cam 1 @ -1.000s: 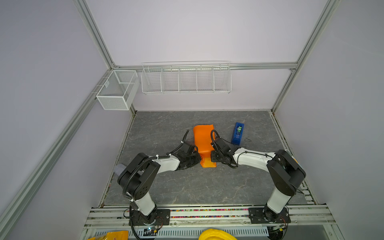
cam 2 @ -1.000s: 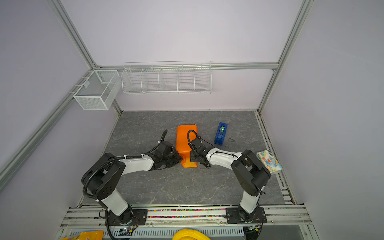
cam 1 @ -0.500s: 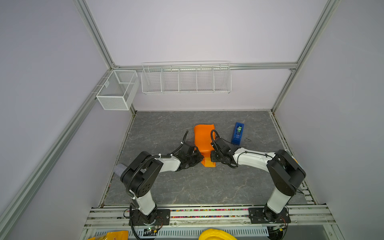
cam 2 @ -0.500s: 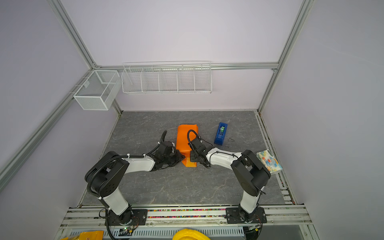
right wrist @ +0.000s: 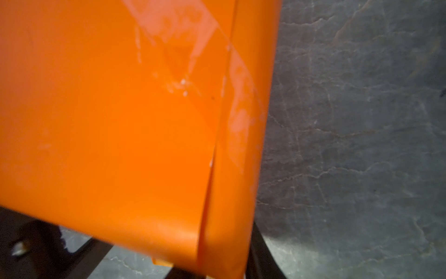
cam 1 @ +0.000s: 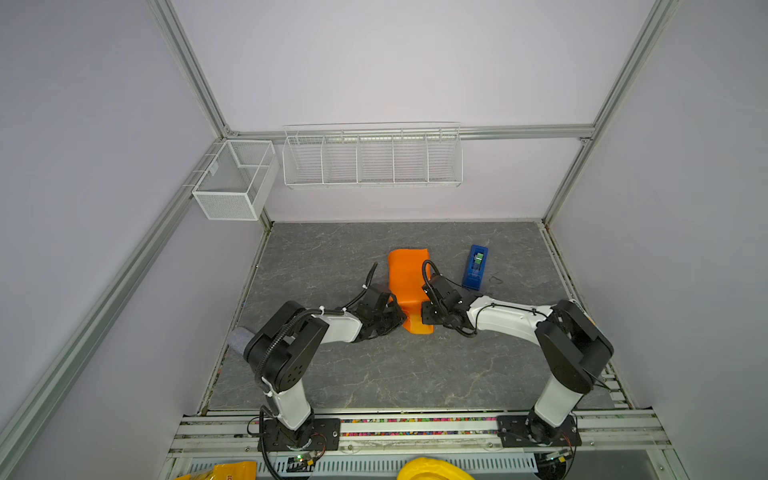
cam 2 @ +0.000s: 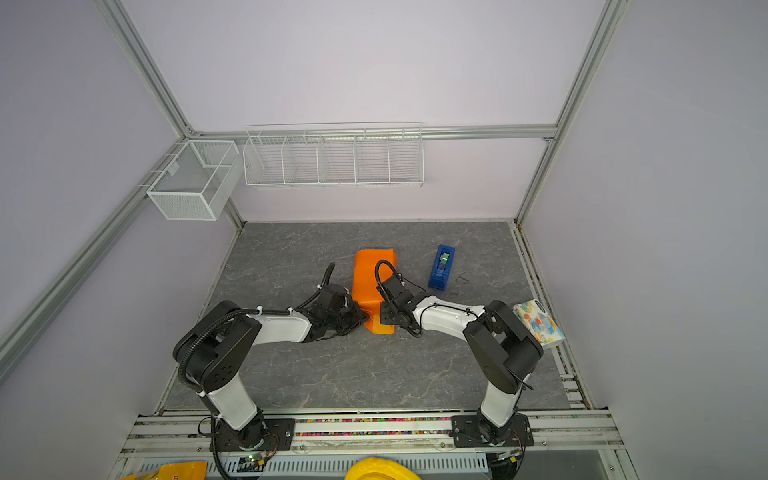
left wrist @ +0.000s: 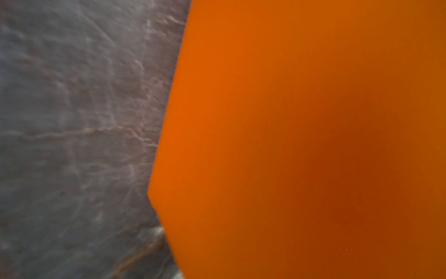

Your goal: Wrap the gift box in paper

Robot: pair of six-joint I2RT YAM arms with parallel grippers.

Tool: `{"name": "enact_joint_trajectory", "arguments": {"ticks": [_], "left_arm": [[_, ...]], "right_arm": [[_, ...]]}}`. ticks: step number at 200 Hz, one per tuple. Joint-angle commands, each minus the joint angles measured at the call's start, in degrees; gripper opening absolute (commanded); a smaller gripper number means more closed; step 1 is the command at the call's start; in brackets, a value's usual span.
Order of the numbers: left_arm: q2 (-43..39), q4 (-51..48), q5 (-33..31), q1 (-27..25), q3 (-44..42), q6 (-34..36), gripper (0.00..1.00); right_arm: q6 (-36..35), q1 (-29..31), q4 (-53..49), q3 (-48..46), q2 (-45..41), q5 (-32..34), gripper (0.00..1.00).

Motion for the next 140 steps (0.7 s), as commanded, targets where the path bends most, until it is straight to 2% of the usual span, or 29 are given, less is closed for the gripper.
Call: {"name": "enact_joint_trajectory", "arguments": {"ticks": [1,20,58,84,107,140], "left_arm": [[0.73,-1.13,-0.89,0.51,-0.43,-1.03,0.12],[0.88,-1.56,-0.74,0.51,-0.31,-0.95,0.12],[0.81,-2.09,-0.96,0.52,-0.27,-0.83,0.12],[1.12,-1.96,-0.71,0.6,-0.23,-0.84,0.12],[1.18,-2.04,-0.66,0.6,-0.16,-0.8,0.12],[1.19,-2.1,-0.69,0.6,-0.05,-0.75,0.12]], "right_arm": [[0.85,-0.22,-1.57,-1.42,-4.58,-0.55,0.34],[0.59,-0.37,-3.02,-2.7,-7.73,-0.17,0.39],[1.08,-2.19,-4.45,-6.87,-13.09,1.75,0.41],[1.25,-4.53,-3.59,-8.88,-10.64,-0.71,0.28],[0.5,-4.73,1.19,-8.94,-7.51,-6.12,0.18],[0.91,-4.13,7.29,-8.43,-5.12,-10.61,0.15]]}}
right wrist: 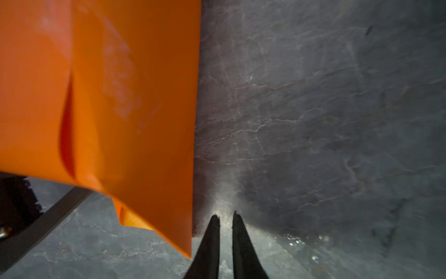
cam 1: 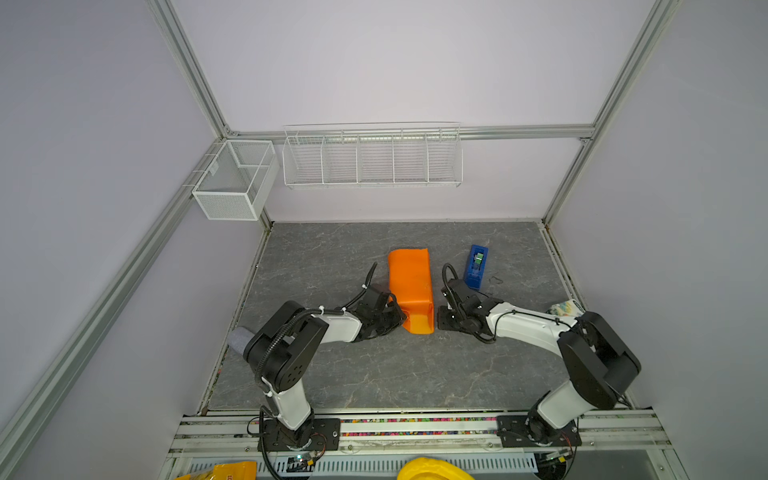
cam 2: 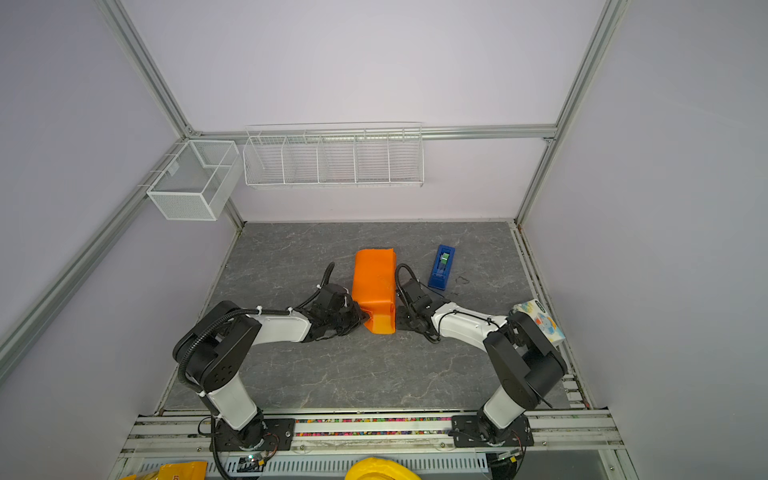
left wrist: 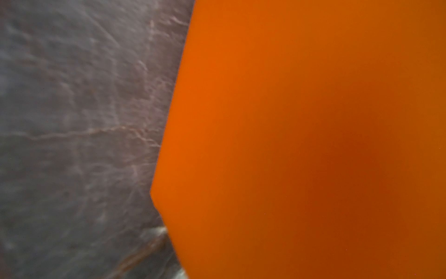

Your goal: Wrap the gift box in paper

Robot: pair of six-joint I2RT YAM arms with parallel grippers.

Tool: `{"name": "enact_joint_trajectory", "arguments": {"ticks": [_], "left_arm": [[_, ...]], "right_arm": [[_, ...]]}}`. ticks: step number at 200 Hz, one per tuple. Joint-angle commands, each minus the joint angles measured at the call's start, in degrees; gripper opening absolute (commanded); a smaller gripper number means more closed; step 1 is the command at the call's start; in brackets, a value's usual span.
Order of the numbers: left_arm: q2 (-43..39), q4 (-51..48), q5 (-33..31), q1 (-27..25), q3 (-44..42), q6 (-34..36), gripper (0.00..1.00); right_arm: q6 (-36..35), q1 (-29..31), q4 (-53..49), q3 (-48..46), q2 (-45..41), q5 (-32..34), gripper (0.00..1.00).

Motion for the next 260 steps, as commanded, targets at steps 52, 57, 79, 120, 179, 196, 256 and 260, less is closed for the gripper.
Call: {"name": "enact_joint_trajectory", "arguments": {"ticks": [52,57,79,120,179,196,256,260], "left_arm": [[1.05,-2.12,-0.9,0.38,0.02,-0.76,0.12],[1.06,-2.12,-0.93,0.32,0.08,-0.72,0.12],[1.01,-2.13,-1.04,0.37,0.05,-0.67,0.12],[1.14,-2.47,-0.99,0.38,0.2,-0.59,0.12],[1.43,-2.69,-1.0,0.35,0.3,-0.59,0.12],[1.32,-2.93,-1.24,0.38,0.29,-0.58,0.12],[1.49,-2.93,-1.23,0.34,0.37,-0.5,0.11],[1.61,-2.91,-1.2,0.38,0.41,-0.46,0.11]], "right_arm": [[1.61,0.73,10.7,2.94,5.18,-8.5,0.14],[1.76,0.78,10.99,3.15,5.55,-8.7,0.14],[2.19,0.85,12.04,3.8,6.71,-9.18,0.14],[2.96,0.9,13.88,4.91,9.32,-9.25,0.13],[4.31,0.84,16.6,6.49,12.12,-9.99,0.13],[4.96,0.98,17.74,6.67,13.07,-10.73,0.13],[6.5,0.96,20.73,6.0,15.55,-12.22,0.12],[6.47,0.96,21.06,5.92,15.61,-12.4,0.12]]}}
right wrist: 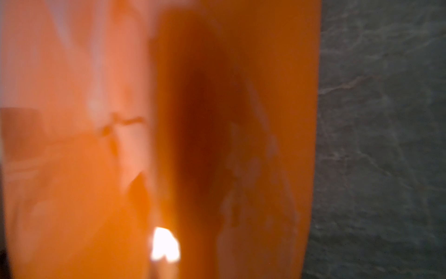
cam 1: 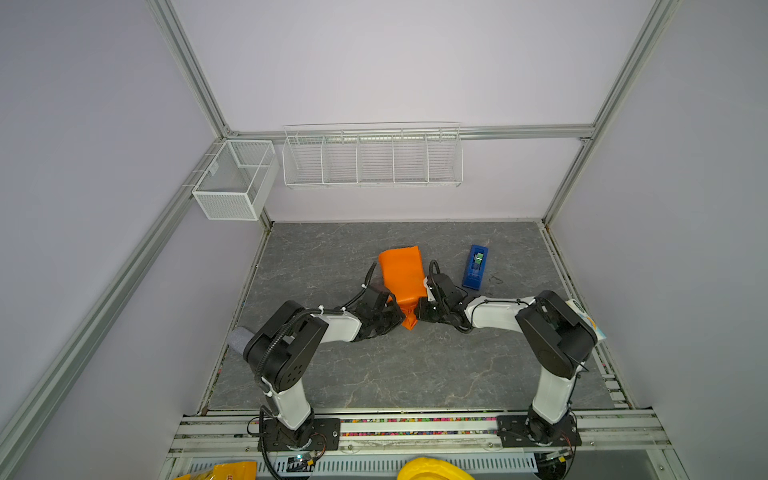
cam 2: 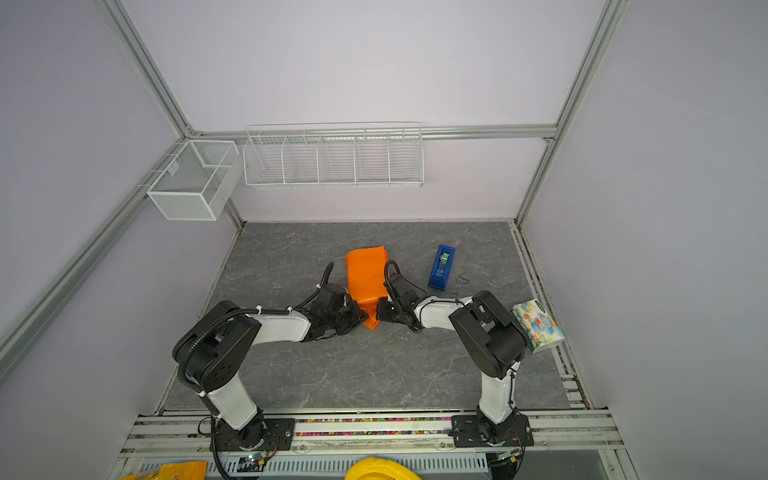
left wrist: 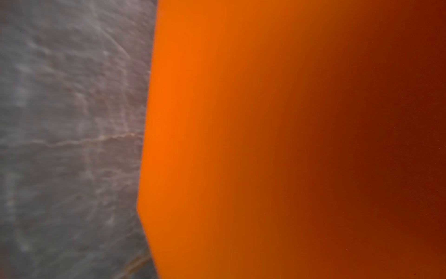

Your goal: Wrap the gift box in paper

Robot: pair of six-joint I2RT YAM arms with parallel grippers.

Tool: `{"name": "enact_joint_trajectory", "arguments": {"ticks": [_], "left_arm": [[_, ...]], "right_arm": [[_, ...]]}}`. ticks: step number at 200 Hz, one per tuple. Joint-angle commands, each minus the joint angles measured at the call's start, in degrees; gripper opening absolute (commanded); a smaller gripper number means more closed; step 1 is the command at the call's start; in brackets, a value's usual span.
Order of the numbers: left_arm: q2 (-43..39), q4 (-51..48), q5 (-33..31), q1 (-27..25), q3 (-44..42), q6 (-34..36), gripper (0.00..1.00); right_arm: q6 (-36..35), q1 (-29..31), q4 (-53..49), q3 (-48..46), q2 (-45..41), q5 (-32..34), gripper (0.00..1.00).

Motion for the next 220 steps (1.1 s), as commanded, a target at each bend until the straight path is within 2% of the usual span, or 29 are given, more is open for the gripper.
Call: {"name": "enact_joint_trajectory", "arguments": {"ticks": [1,104,220], "left_arm": [[1.59,-2.71,-0.83,0.2,0.36,-0.5,0.12],[0.17,-5.33,-2.51,0.2,1.08,0.26,0.12],[-1.28,-5.26,-2.46,0.2,0.8,0.36,0.12]], "right_arm": [[1.5,0.34,3.07,-0.05,1.53,-1.7,0.12],[2.39,1.01,13.3,-4.27,-0.02,-6.35,0.12],[2.36,1.15,11.6,-2.55,3.42,-4.23,0.09]]}}
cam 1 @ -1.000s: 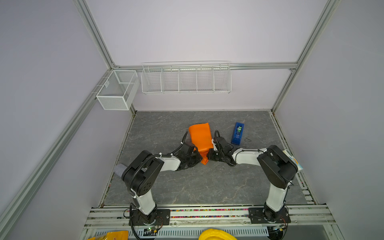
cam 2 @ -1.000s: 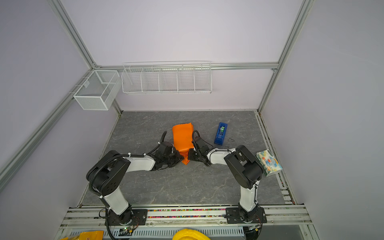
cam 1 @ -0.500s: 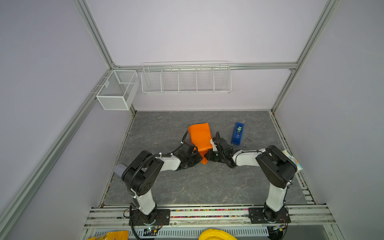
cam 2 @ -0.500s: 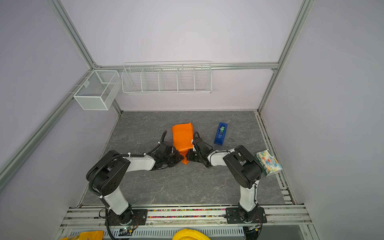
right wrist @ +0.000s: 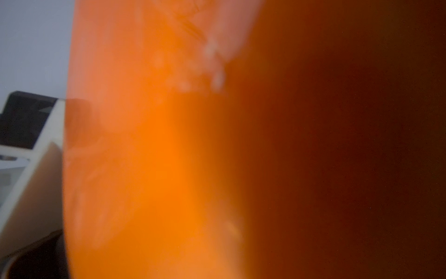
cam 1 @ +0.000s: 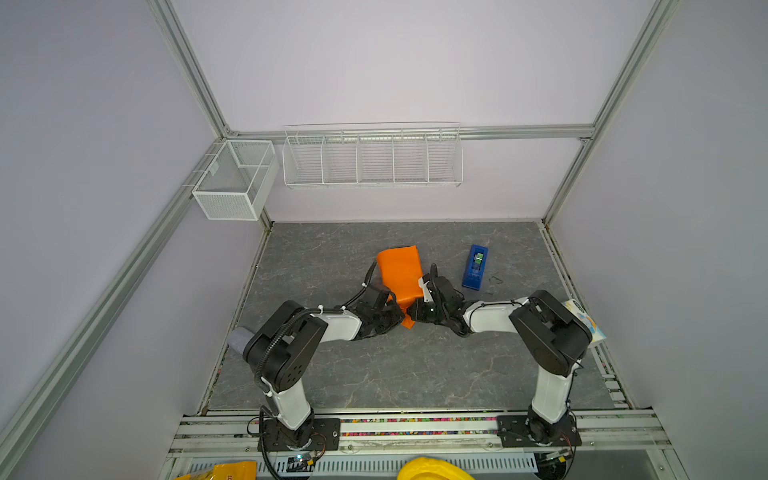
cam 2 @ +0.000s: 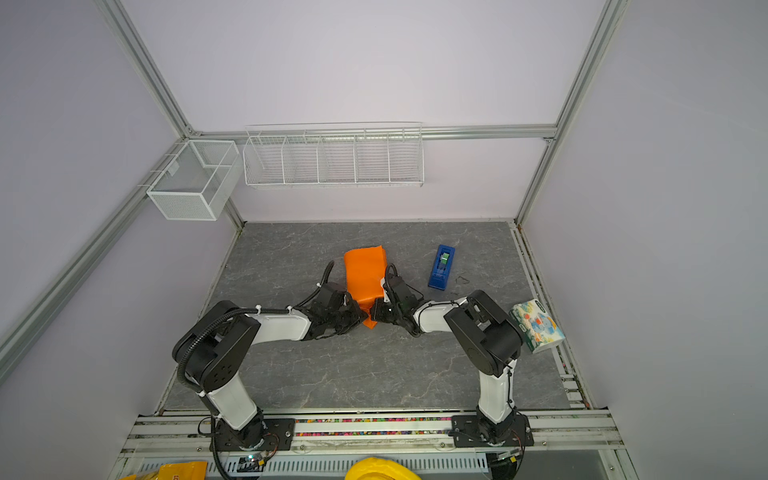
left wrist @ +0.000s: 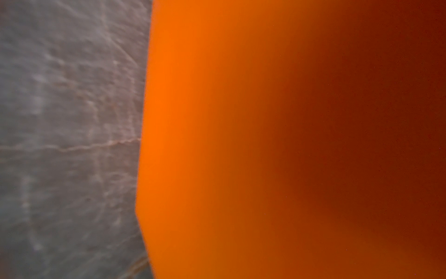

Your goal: Wrap the gift box in paper

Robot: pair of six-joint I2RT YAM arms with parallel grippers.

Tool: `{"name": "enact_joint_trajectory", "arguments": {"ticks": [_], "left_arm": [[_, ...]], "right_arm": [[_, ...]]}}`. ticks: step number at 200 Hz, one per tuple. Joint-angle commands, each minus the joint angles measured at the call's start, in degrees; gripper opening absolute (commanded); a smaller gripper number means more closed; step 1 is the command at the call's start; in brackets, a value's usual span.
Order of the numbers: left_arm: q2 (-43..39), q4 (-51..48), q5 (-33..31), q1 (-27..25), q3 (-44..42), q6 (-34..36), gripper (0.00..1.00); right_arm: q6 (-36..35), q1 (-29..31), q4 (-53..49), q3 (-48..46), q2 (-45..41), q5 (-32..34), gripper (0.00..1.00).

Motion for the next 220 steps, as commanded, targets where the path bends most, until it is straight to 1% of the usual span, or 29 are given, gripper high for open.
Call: {"name": "enact_joint_trajectory", "arguments": {"ticks": [1,49,69,87,88,101,134,160,191,220], "left_arm": [[-1.19,-3.4,-1.66,0.01,-0.03,0.16,0.12],[-5.86,-6.28,-2.36,0.01,-0.54,0.2,0.16],[-8.06,-8.49,-2.72,0.01,-1.34,-0.48,0.21],[-8.88,-8.8,-1.23,0.01,-2.88,-1.85,0.26],[-8.89,-8.74,-1.1,0.01,-3.03,-2.74,0.26],[-8.7,-5.78,0.74,-0.16,-5.26,-6.28,0.3],[-6.78,2.49,3.78,-1.81,-9.24,-13.37,0.35],[-3.43,11.37,5.74,-2.41,-11.63,-18.22,0.35],[0.16,18.78,6.58,-2.36,-13.11,-21.47,0.35],[-0.07,18.47,5.76,-2.36,-13.21,-21.66,0.33]], "right_arm": [[0.71,0.42,0.08,0.34,1.98,0.38,0.09],[0.91,0.4,0.62,0.19,2.19,0.21,0.09],[0.89,0.43,0.64,0.22,2.23,0.26,0.09],[0.89,0.44,0.63,0.22,2.19,0.16,0.09],[0.89,0.44,0.62,0.27,2.19,0.19,0.09],[0.9,0.44,0.62,0.31,2.2,0.12,0.09],[0.92,0.44,0.61,0.31,2.18,0.03,0.08],[0.95,0.44,0.64,0.23,2.19,0.04,0.08],[0.89,0.43,0.63,0.13,2.1,0.04,0.08],[0.82,0.38,0.44,0.13,1.97,0.13,0.08]]}}
